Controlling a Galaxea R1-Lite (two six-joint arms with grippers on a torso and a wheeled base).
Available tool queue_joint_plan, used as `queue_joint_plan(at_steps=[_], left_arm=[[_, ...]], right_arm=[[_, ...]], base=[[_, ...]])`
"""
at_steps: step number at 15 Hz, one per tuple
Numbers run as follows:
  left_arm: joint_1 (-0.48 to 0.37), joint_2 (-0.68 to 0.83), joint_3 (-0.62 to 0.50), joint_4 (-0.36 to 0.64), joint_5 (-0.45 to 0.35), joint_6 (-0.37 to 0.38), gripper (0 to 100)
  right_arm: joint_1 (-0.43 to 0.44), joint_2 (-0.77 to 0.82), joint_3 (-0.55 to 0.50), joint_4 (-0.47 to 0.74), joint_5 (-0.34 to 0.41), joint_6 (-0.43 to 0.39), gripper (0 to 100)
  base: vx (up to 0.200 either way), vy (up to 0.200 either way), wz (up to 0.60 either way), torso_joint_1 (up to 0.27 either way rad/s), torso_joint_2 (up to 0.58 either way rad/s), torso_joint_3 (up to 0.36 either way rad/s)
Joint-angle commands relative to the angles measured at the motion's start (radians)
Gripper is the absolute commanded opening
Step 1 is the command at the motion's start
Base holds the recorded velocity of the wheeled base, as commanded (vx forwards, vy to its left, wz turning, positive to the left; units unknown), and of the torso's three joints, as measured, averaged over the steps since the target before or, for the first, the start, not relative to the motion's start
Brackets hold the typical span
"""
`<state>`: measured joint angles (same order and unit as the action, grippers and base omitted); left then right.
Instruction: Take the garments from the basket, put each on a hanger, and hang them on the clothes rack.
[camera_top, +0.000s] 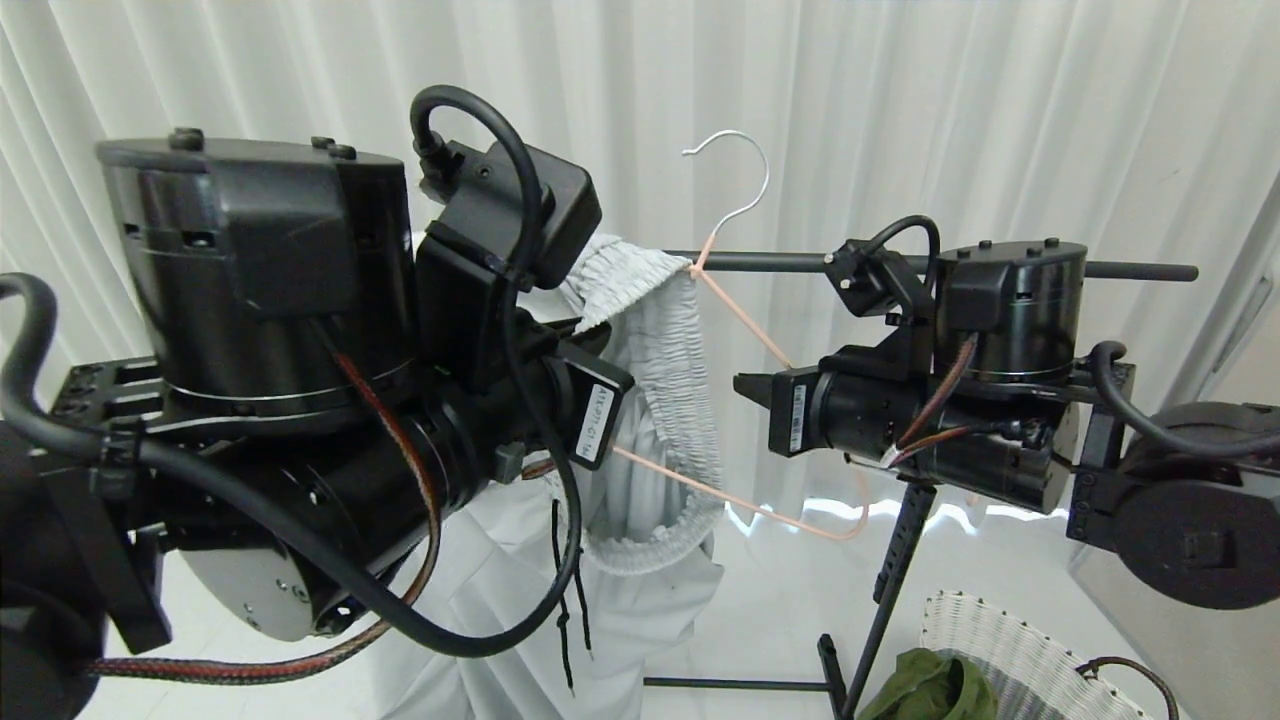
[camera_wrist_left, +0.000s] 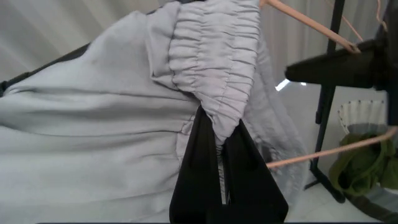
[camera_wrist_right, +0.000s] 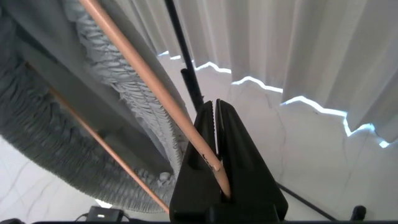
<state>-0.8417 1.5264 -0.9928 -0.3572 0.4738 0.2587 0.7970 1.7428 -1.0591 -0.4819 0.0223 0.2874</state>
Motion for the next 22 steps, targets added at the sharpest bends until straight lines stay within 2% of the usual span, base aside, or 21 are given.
queue_joint_plan(at_steps=[1,4,8,9,14,17,20,22], left_arm=[[0.026,0.021,0.003,-0.017,0.002,0.001,0],[0.035,0.034,0.005,-0.029,0.000,0.001,0],[0.033,0.032,0.017,-0.029,-0.047,0.001,0],[0.032,0.032,0.022,-0.029,-0.050,0.001,100],[0.033,0.026,0.026,-0.031,-0.050,0.001,100],[0.030,0.003,0.062,-0.040,-0.050,0.001,100],[0.015,-0.048,0.183,-0.134,-0.050,0.031,100],[0.015,-0.071,0.224,-0.190,-0.052,0.059,100]], right_arm=[[0.004,-0.039,-0.001,0.029,0.001,-0.002,0],[0.010,-0.049,-0.005,0.045,-0.002,-0.004,0],[0.010,-0.049,-0.018,0.046,-0.002,-0.005,0],[0.010,-0.049,-0.018,0.048,-0.002,-0.007,0],[0.004,-0.054,-0.016,0.048,-0.007,-0.008,0],[-0.028,-0.052,-0.015,0.048,-0.010,-0.050,0],[-0.070,-0.058,-0.012,0.071,-0.010,-0.065,0],[-0.075,-0.065,-0.012,0.078,-0.010,-0.067,0]], base=[[0.000,0.000,0.00,0.000,0.00,0.000],[0.000,0.000,0.00,0.000,0.00,0.000],[0.000,0.000,0.00,0.000,0.00,0.000],[0.000,0.000,0.00,0.000,0.00,0.000],[0.000,0.000,0.00,0.000,0.00,0.000],[0.000,0.000,0.00,0.000,0.00,0.000],[0.000,0.000,0.00,0.000,0.00,0.000],[0.000,0.000,0.00,0.000,0.00,0.000]])
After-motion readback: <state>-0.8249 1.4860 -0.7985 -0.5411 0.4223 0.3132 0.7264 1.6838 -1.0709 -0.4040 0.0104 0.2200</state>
